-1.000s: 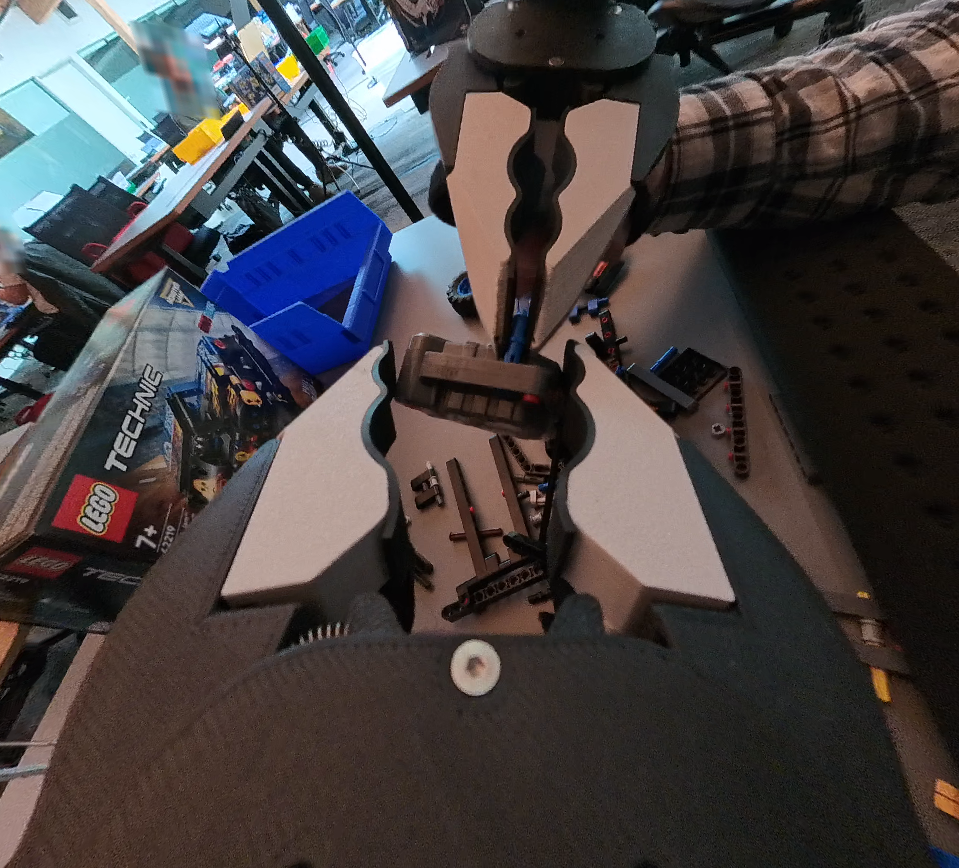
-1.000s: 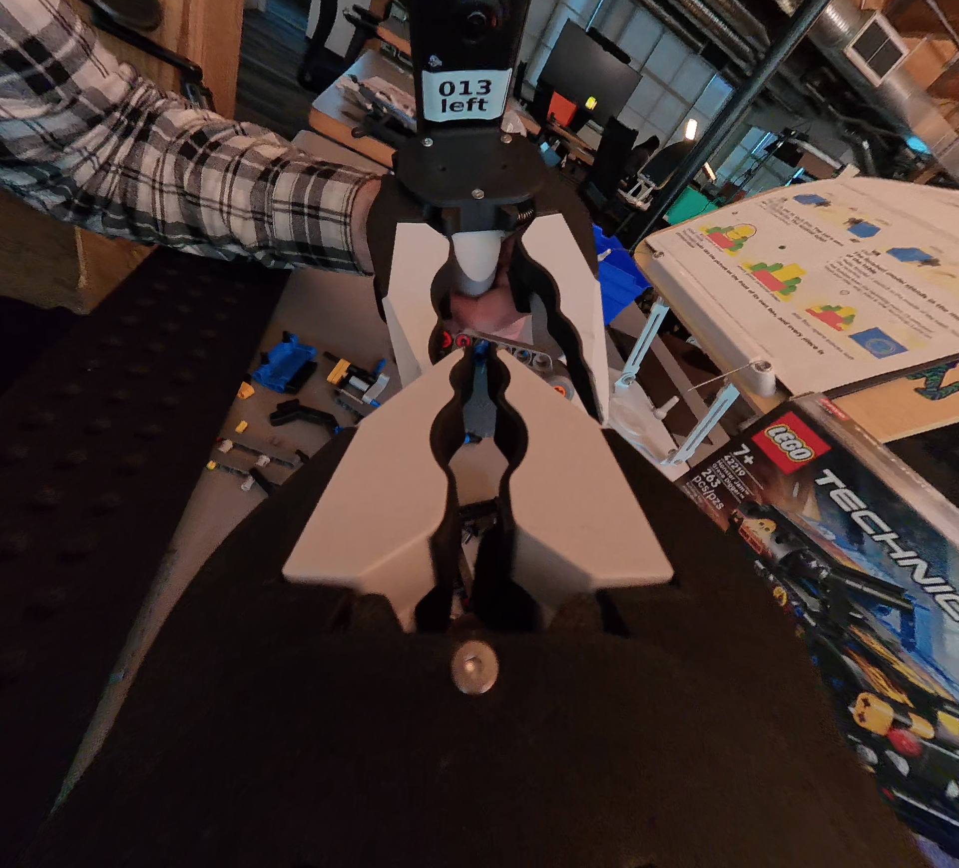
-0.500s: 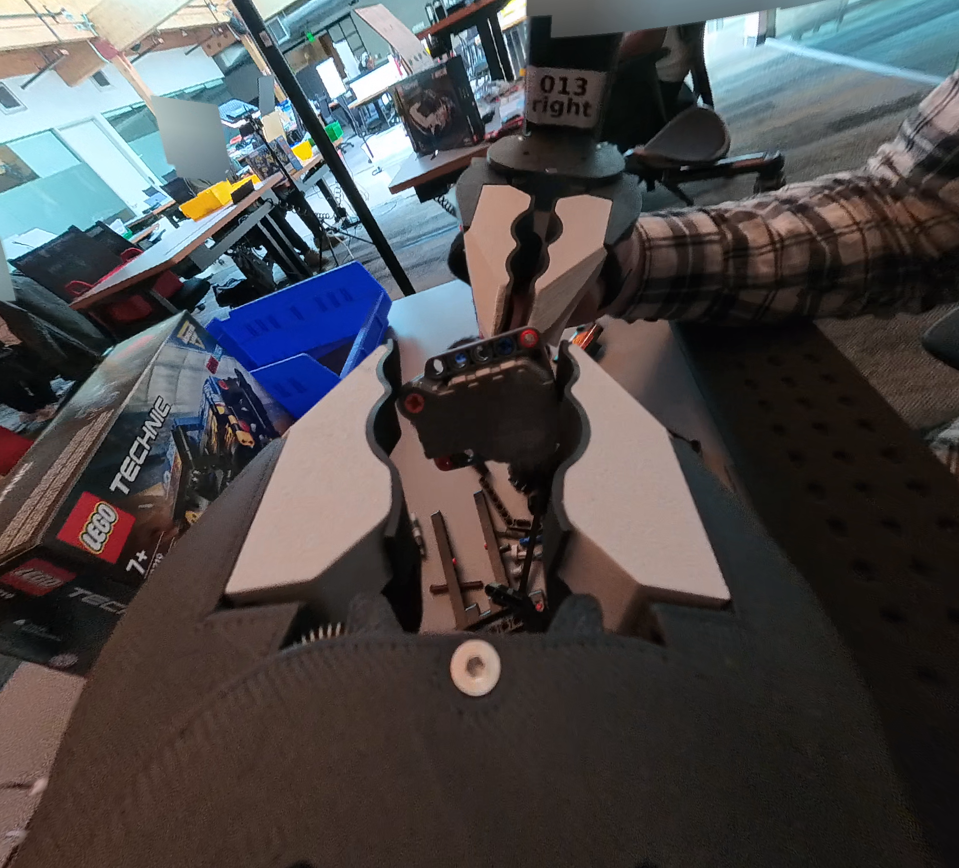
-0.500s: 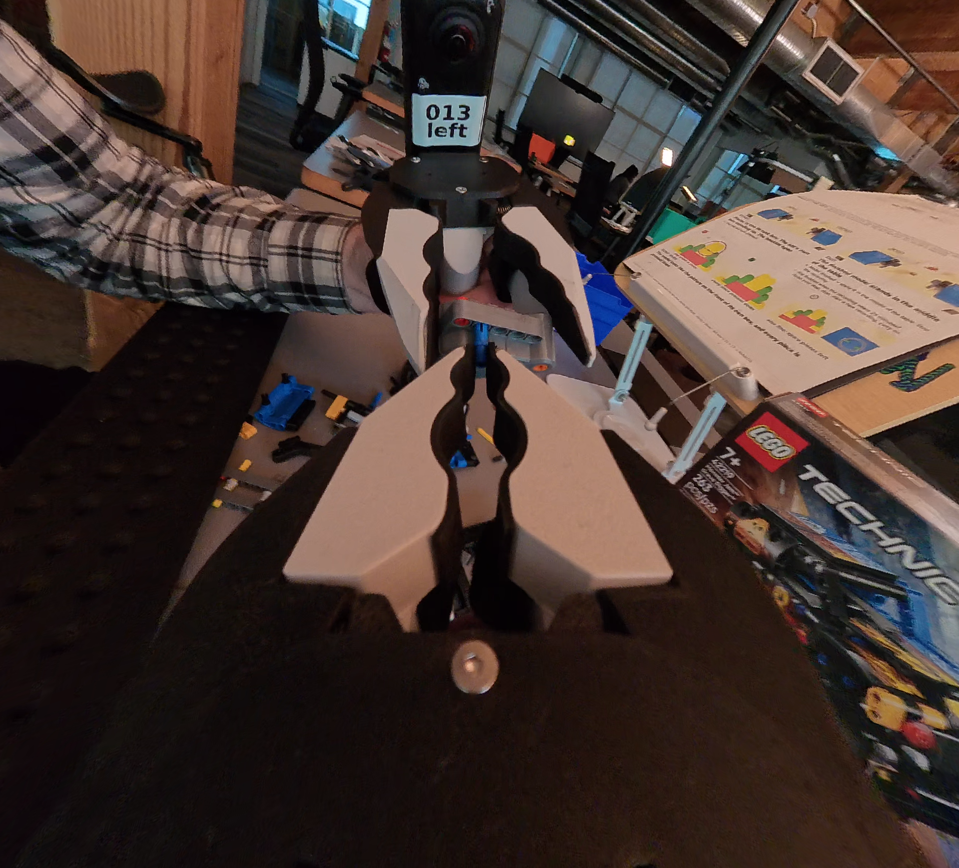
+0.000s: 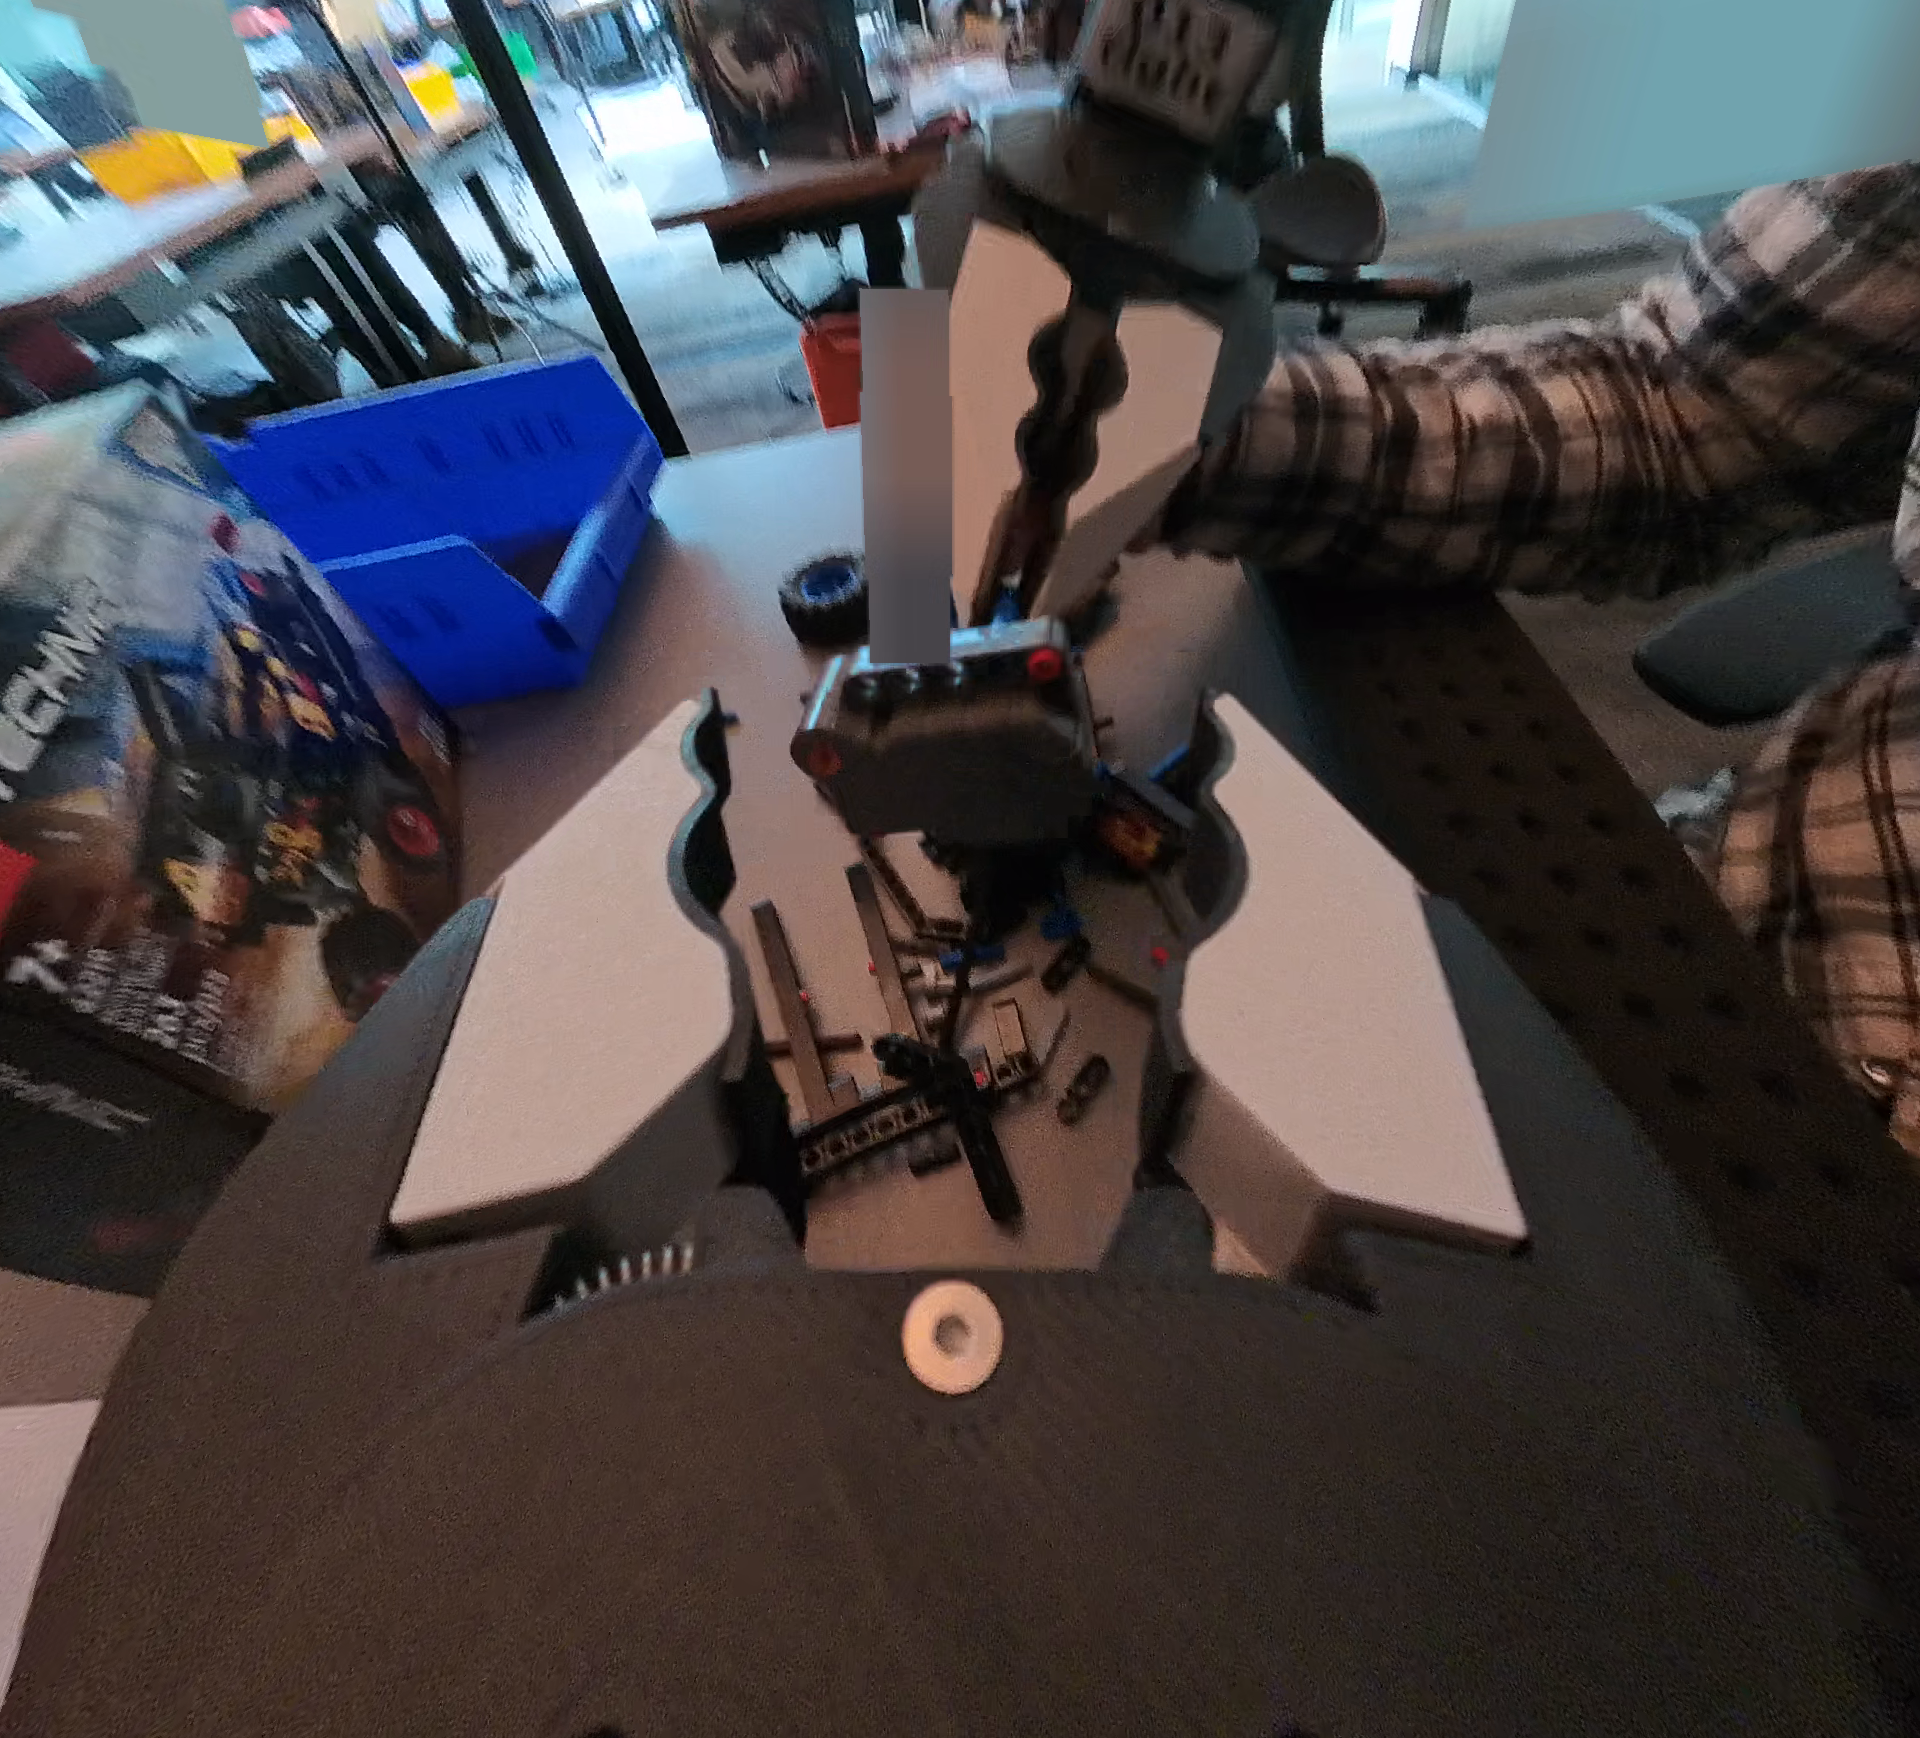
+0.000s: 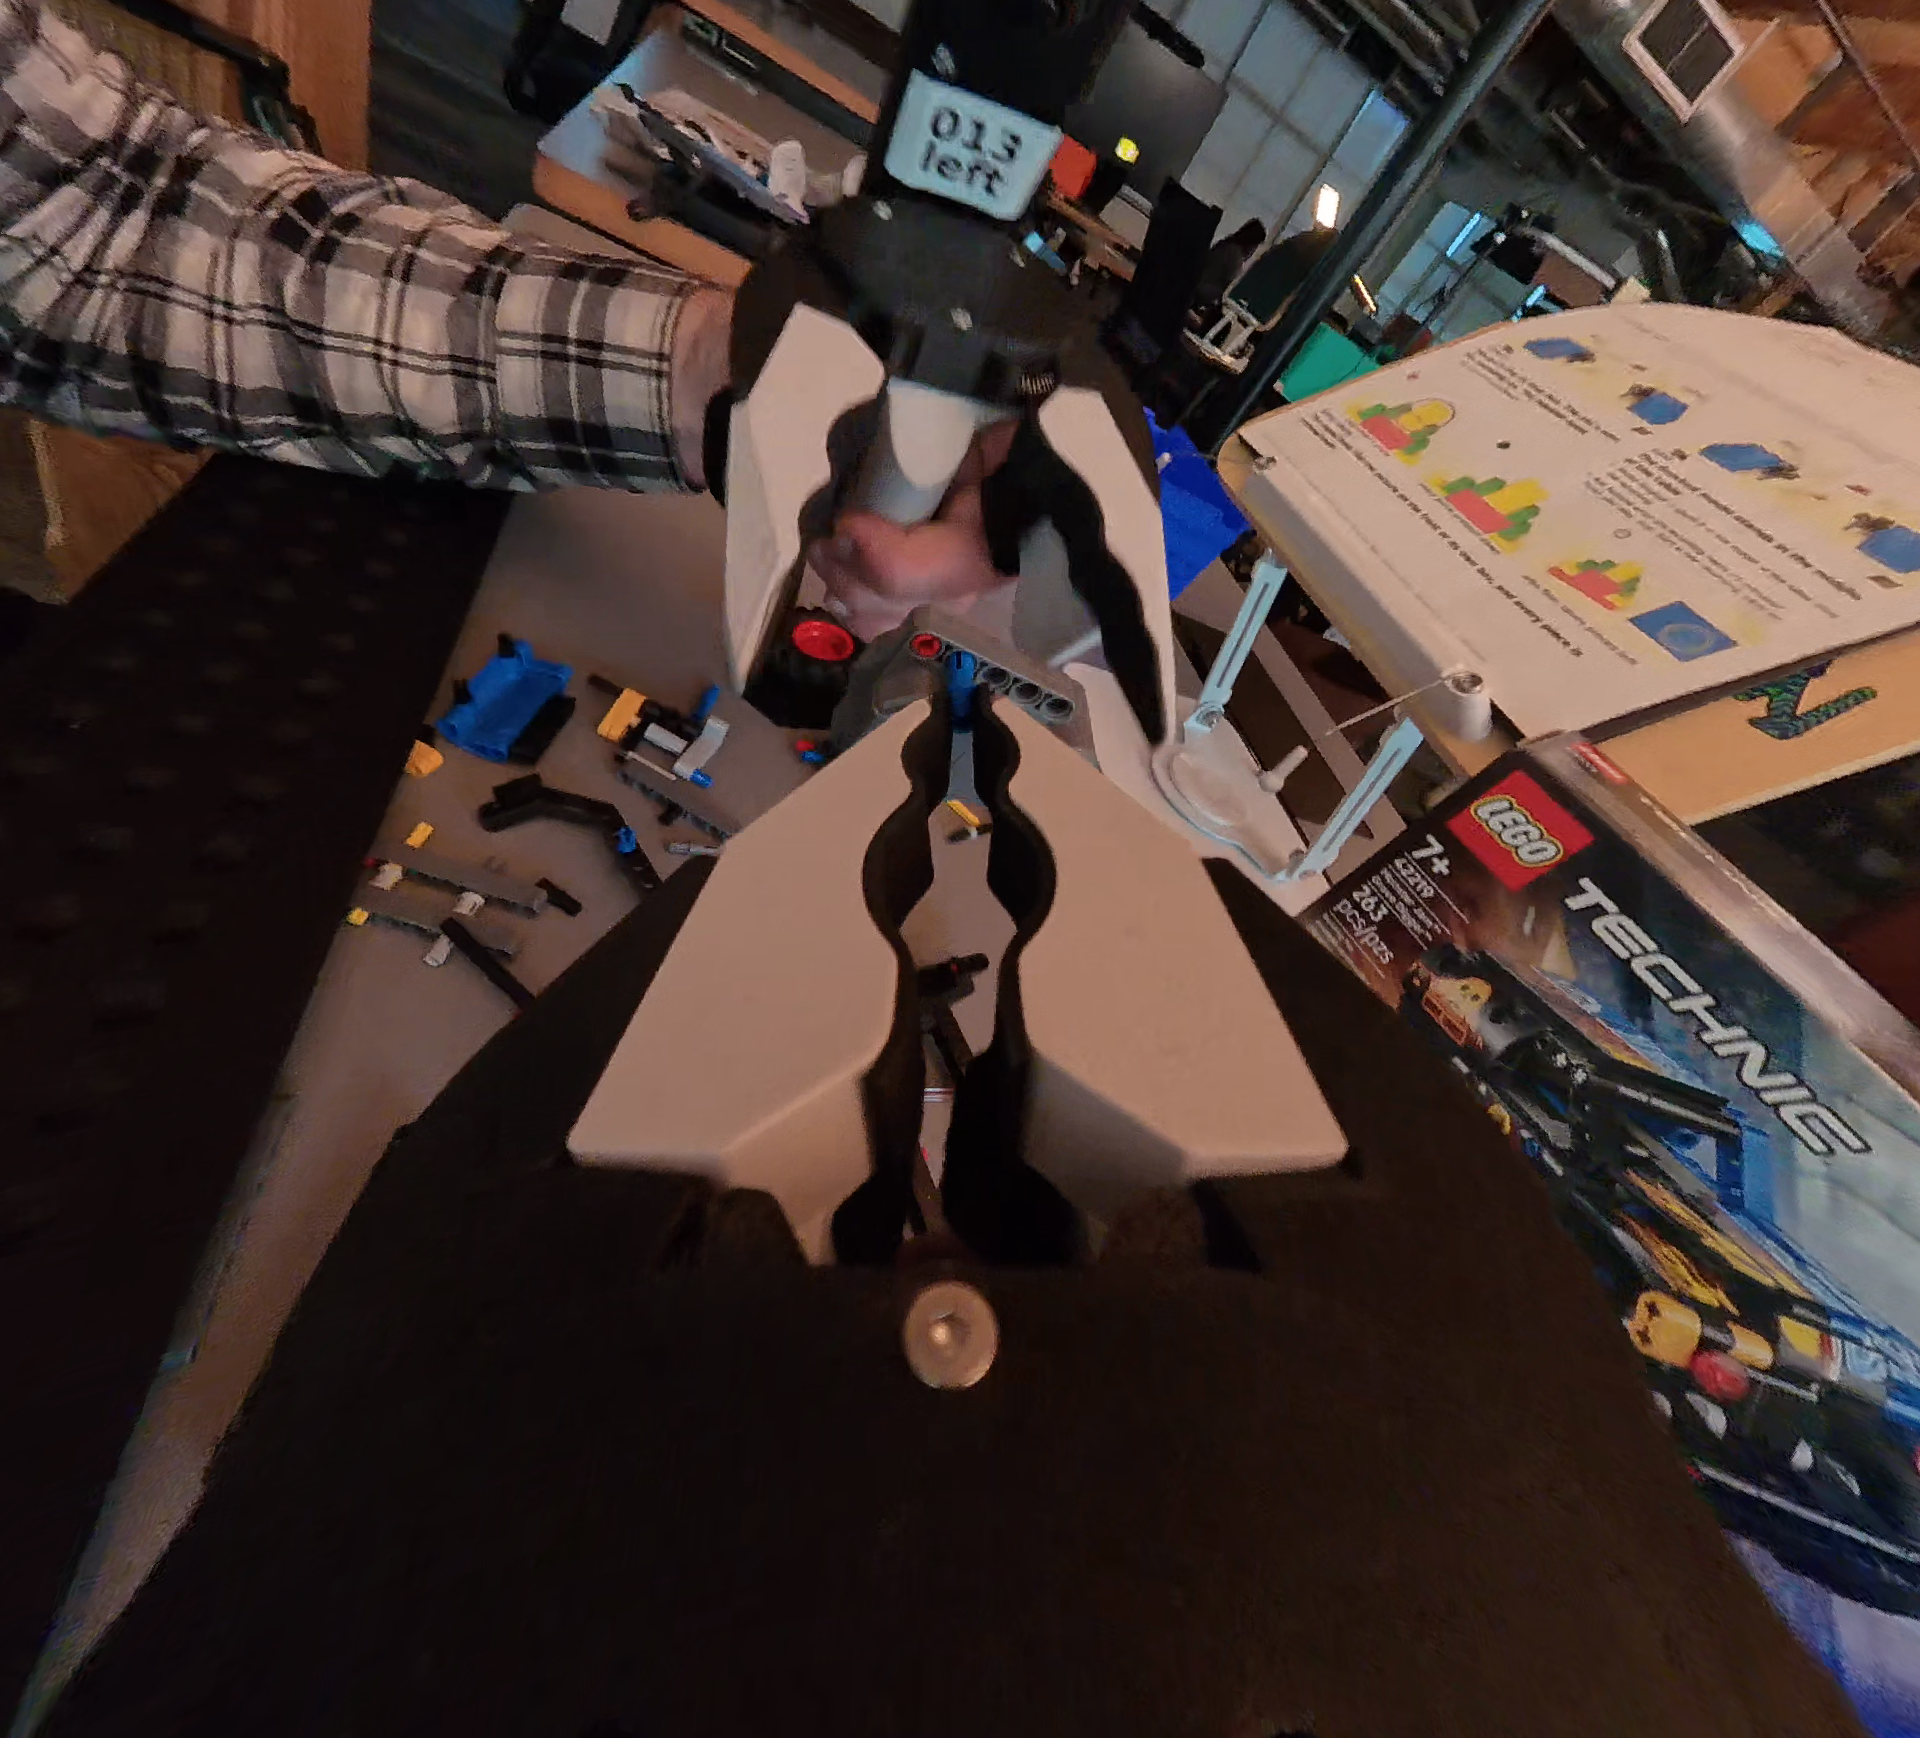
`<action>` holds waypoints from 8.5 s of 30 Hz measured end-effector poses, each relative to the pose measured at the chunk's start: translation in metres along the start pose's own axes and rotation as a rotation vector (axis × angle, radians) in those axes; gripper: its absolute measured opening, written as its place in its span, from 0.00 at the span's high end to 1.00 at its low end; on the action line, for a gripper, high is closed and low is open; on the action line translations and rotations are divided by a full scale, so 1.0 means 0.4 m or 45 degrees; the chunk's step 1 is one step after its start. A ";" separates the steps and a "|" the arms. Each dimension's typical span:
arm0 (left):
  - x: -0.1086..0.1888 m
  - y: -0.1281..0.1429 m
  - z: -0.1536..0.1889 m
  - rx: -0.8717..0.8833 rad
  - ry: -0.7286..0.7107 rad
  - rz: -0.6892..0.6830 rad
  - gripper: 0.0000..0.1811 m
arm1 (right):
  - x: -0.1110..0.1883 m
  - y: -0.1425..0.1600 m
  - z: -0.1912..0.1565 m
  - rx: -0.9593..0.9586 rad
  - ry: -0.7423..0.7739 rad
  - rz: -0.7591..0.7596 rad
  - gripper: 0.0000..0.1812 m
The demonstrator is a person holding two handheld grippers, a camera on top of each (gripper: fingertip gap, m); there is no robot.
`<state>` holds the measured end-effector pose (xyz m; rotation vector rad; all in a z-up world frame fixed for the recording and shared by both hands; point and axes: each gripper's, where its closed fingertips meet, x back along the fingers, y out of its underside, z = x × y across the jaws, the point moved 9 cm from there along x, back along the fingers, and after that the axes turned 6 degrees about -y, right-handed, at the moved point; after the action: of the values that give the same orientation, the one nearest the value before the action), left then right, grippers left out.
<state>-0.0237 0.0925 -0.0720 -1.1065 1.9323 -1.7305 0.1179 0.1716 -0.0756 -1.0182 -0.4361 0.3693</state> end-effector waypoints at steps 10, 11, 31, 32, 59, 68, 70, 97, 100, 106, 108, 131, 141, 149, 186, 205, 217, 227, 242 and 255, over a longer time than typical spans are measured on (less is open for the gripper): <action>-0.040 0.022 0.017 -0.003 0.049 -0.011 0.68 | -0.014 -0.005 -0.023 0.041 -0.056 -0.030 0.99; -0.040 0.023 0.015 -0.003 0.036 0.011 0.68 | -0.013 -0.006 -0.022 0.038 -0.049 -0.031 0.99; 0.082 0.079 -0.043 0.012 -0.067 -0.098 0.68 | -0.010 0.081 -0.024 -0.143 -0.218 -0.312 0.98; 0.082 0.081 -0.046 0.004 -0.078 -0.088 0.68 | -0.020 0.093 -0.030 -0.129 -0.229 -0.374 0.98; 0.048 0.272 -0.148 -0.038 -0.428 -0.811 0.68 | -0.038 0.147 0.007 -0.163 -0.079 -0.508 0.88; 0.019 0.329 -0.179 0.065 -0.403 -0.950 0.66 | -0.014 0.153 0.038 -0.223 0.012 -0.482 0.89; 0.023 0.320 -0.180 0.059 -0.411 -0.925 0.65 | -0.010 0.157 0.044 -0.236 0.031 -0.484 0.89; 0.187 0.305 -0.039 -0.049 -0.233 -1.037 0.82 | -0.026 0.172 0.044 -0.240 0.015 -0.491 0.89; 0.179 0.283 -0.032 -0.160 -0.275 -0.983 0.82 | -0.033 0.168 0.044 -0.259 0.016 -0.468 0.89; 0.105 0.160 0.047 -0.673 -0.438 -0.757 0.82 | -0.042 0.142 0.052 -0.477 -0.045 -0.240 0.89; 0.070 0.138 0.078 -0.828 -0.471 -0.703 0.82 | -0.042 0.143 0.053 -0.521 -0.072 -0.216 0.87; 0.026 0.100 0.041 -0.222 -0.519 -0.129 0.61 | -0.028 0.099 0.060 -0.491 0.000 -0.033 0.97; 0.040 0.106 -0.013 0.343 -0.441 0.071 0.54 | -0.022 0.098 0.065 -0.480 0.027 -0.012 0.97; 0.054 0.125 -0.039 0.502 -0.378 0.124 0.75 | -0.016 0.099 0.074 -0.490 0.082 -0.003 0.97; 0.008 0.121 -0.033 0.746 -0.251 0.175 0.74 | -0.019 0.081 0.085 -0.607 0.158 0.155 0.97; -0.018 0.123 0.009 0.041 -0.563 -0.265 1.00 | -0.056 0.077 0.044 -0.267 0.177 -0.186 0.97; 0.078 0.146 0.023 0.122 -0.197 -0.443 0.86 | -0.068 0.104 0.023 -0.339 -0.018 -0.277 0.95; -0.001 0.257 0.127 -0.108 0.112 -0.814 0.81 | -0.037 0.110 0.046 -0.379 0.030 -0.253 0.95; 0.000 0.247 0.047 0.016 -0.211 -0.744 0.81 | -0.002 0.159 0.027 -0.503 -0.141 -0.492 0.70; -0.017 0.212 0.051 -0.030 -0.223 -0.622 0.74 | 0.003 0.239 -0.031 -0.512 -0.310 -0.831 0.67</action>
<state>-0.0335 0.0803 -0.1580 -1.7888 1.6731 -1.7611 0.1163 0.2085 -0.1645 -1.1551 -1.0561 -0.1952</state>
